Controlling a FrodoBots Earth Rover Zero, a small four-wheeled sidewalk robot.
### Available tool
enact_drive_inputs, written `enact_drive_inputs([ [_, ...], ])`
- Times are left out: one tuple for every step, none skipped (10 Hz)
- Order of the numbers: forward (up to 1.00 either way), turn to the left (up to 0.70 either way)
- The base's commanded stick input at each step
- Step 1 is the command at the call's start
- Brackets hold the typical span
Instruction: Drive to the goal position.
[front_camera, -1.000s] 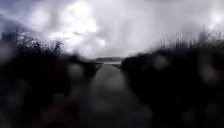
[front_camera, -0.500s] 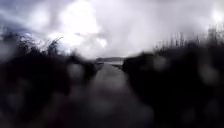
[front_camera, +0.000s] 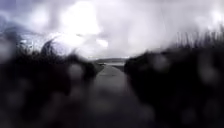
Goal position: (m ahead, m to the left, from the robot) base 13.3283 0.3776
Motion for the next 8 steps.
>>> enact_drive_inputs([
  [0.70, 0.00],
  [0.70, 0.00],
  [0.70, 0.00],
  [0.70, 0.00],
  [0.70, 0.00],
  [0.70, 0.00],
  [0.70, 0.00],
  [0.70, 0.00],
])
